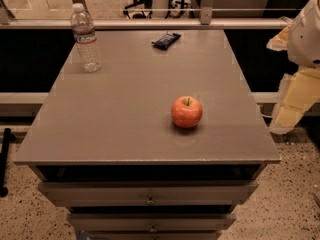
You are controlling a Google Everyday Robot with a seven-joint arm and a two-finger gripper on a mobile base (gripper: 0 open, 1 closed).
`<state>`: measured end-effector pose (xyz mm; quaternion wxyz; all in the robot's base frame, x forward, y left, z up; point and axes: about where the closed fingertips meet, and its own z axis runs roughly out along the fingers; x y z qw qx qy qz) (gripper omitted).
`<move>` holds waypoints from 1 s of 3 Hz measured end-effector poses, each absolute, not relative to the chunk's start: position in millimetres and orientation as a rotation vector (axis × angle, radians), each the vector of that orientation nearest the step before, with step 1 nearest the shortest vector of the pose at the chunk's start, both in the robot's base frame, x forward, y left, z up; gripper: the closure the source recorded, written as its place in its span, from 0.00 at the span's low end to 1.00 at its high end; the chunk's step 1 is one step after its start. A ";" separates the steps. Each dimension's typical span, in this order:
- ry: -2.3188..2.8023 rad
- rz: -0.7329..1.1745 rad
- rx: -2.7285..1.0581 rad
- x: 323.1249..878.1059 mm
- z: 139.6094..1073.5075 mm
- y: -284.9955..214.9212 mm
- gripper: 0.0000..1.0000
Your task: Move apple near water bottle
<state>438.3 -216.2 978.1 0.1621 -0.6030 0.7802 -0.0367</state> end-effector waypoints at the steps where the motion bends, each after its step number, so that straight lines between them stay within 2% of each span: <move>1: 2.227 -0.105 -1.721 438.3 978.1 -216.2 0.00; 2: 2.222 -0.089 -1.705 440.4 975.0 -216.5 0.00; 3: 2.211 0.060 -1.647 458.1 943.7 -210.2 0.00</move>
Offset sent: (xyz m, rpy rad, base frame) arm 0.0056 -0.0024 -0.0137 0.0465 0.0118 -0.0114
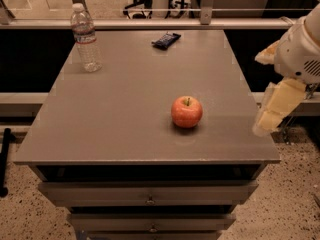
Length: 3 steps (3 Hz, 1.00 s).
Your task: Move apple near water bottle
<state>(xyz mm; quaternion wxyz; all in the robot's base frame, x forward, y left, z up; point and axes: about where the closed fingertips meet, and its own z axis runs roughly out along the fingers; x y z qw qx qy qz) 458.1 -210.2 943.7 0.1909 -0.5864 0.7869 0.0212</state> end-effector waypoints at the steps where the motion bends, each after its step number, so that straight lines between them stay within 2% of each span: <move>1: 2.177 0.225 -1.588 475.7 912.4 -194.2 0.00; 3: 2.023 0.468 -1.513 498.7 875.1 -142.1 0.00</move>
Offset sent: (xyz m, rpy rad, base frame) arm 0.0490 0.0773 -0.0757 0.4342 0.0277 0.0631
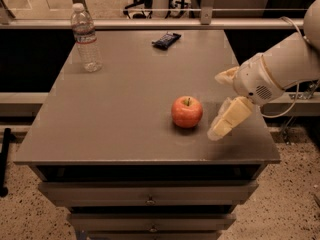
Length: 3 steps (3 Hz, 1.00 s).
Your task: Move apple near water bottle
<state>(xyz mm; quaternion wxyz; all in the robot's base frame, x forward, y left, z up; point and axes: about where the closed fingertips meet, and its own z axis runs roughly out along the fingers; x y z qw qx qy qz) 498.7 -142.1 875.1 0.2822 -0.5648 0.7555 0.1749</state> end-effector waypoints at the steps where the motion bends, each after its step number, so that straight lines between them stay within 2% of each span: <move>1: 1.950 0.544 -1.475 508.3 860.7 -119.3 0.00; 2: 1.919 0.584 -1.439 515.7 848.7 -107.1 0.00; 3: 1.919 0.611 -1.413 522.4 840.8 -95.5 0.14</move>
Offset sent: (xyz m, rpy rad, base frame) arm 0.0284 0.0466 -0.0439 0.2139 -0.0343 -0.0027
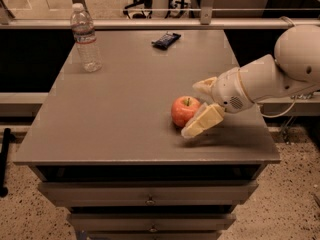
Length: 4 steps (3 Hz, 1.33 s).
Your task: Move apple near water bottle
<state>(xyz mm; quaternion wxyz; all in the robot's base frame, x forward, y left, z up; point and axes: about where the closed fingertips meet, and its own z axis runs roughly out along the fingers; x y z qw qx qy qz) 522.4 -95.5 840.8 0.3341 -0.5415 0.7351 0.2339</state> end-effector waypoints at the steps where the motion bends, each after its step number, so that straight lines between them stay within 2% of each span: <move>1: 1.913 0.614 -1.363 536.9 855.9 -87.3 0.52; 2: 1.891 0.598 -1.335 547.6 875.2 -86.8 0.83; 3: 1.891 0.601 -1.340 546.4 873.7 -85.0 1.00; 4: 1.881 0.608 -1.340 544.5 874.5 -82.1 1.00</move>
Offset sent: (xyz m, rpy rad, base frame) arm 0.0391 0.0031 0.0573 0.0702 -0.0733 -0.0826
